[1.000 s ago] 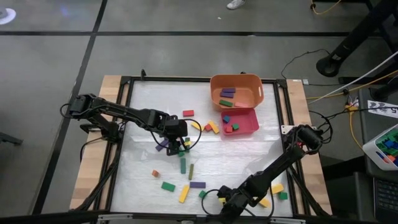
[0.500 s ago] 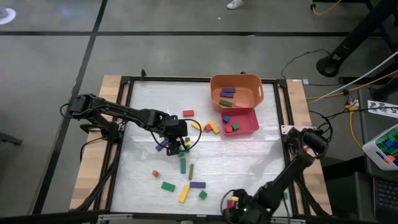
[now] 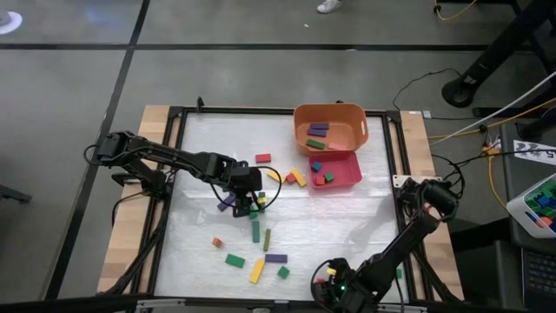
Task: Sort blocks by size
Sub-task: Put the red rectangle block into the orange bin
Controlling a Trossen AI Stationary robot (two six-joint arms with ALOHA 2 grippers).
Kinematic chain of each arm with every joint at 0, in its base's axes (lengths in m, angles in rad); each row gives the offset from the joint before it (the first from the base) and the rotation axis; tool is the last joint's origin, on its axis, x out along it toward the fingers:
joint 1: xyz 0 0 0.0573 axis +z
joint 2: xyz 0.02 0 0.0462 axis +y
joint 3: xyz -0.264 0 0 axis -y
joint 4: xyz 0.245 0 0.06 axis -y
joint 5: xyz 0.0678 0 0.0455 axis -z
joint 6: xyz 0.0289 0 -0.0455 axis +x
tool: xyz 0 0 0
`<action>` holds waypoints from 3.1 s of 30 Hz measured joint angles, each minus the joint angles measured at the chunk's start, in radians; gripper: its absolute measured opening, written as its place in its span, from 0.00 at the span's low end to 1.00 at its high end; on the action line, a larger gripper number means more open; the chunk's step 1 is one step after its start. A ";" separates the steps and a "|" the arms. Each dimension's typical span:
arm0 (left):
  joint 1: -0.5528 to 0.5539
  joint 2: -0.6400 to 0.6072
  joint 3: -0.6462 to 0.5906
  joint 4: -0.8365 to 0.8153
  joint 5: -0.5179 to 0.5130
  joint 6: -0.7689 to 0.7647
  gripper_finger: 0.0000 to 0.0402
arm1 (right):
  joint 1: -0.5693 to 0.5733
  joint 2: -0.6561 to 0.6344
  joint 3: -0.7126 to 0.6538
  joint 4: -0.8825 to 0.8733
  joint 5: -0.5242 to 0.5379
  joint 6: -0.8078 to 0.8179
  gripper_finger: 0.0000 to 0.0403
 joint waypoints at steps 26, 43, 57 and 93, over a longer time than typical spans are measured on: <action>0.000 0.000 0.000 0.000 0.000 0.006 0.52 | -0.051 0.041 0.000 0.004 -0.015 -0.068 0.46; 0.000 0.000 0.000 0.001 0.000 0.006 0.52 | -0.049 0.083 0.004 -0.005 -0.012 -0.068 0.46; 0.000 0.000 0.000 0.004 0.000 0.009 0.52 | -0.104 0.096 0.004 -0.031 -0.097 -0.171 0.46; 0.000 0.000 0.000 0.005 0.000 0.032 0.52 | -0.310 0.099 -0.001 -0.092 0.161 -0.721 0.29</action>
